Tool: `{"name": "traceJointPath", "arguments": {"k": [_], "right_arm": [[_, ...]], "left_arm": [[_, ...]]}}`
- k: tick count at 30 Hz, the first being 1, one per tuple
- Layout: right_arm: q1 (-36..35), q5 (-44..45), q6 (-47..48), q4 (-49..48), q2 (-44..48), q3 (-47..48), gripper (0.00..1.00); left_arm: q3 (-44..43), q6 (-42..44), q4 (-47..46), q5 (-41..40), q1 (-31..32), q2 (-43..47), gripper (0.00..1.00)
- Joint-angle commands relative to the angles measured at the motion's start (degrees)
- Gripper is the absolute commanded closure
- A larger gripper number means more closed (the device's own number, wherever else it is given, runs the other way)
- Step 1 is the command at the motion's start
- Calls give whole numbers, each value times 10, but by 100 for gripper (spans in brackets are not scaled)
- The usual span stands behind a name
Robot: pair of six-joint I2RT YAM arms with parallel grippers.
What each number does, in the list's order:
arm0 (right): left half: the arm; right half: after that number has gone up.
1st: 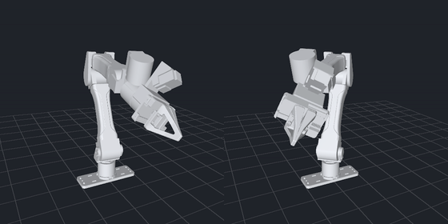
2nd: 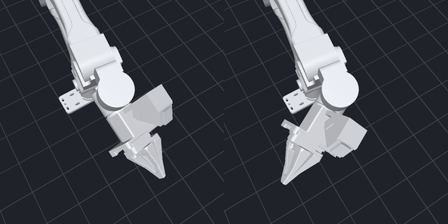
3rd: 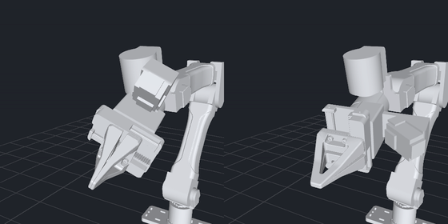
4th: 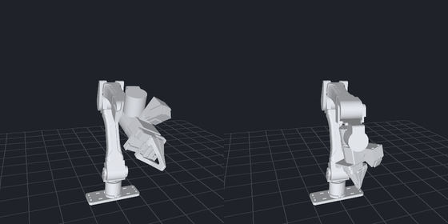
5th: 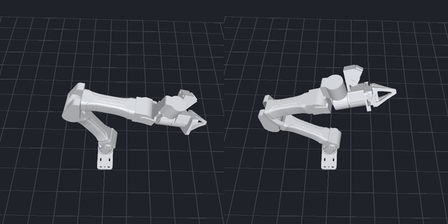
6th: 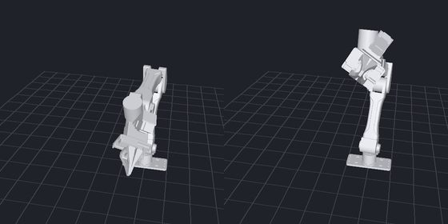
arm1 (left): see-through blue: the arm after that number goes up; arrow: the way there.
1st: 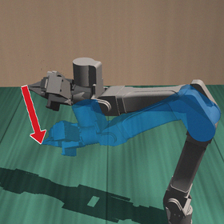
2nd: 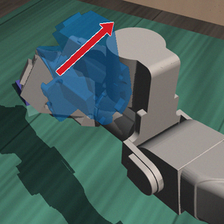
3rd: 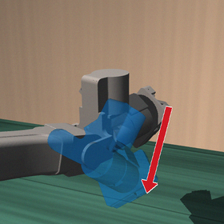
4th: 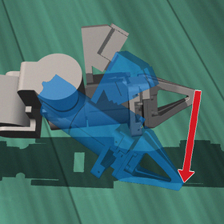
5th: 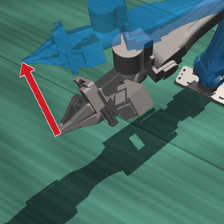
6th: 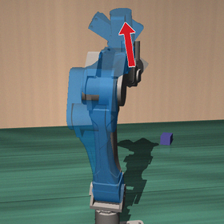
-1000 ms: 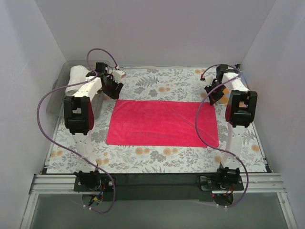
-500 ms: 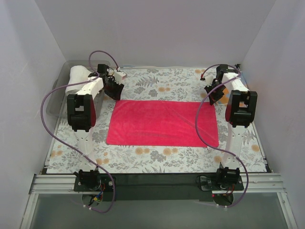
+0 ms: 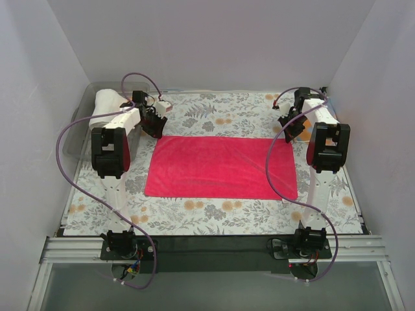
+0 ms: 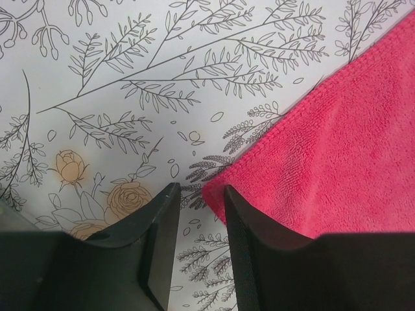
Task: Roll the towels
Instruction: Flatten the towel, then fold the towel
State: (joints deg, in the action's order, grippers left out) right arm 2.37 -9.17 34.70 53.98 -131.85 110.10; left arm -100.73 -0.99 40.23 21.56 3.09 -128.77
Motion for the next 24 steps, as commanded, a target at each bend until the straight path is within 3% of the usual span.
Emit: {"name": "traceJointPath", "arguments": {"k": [1, 16, 19, 24], "right_arm": [[0, -1, 6, -4, 3, 13, 99], [0, 4, 4, -5, 0, 6, 99], [0, 6, 4, -5, 0, 5, 99], [2, 9, 14, -5, 8, 1, 99]], "left_arm": [[30, 7, 15, 21, 0, 13, 69], [105, 56, -12, -23, 41, 41, 75], [120, 58, -17, -34, 46, 45, 81], [118, 50, -28, -66, 38, 52, 100]]}}
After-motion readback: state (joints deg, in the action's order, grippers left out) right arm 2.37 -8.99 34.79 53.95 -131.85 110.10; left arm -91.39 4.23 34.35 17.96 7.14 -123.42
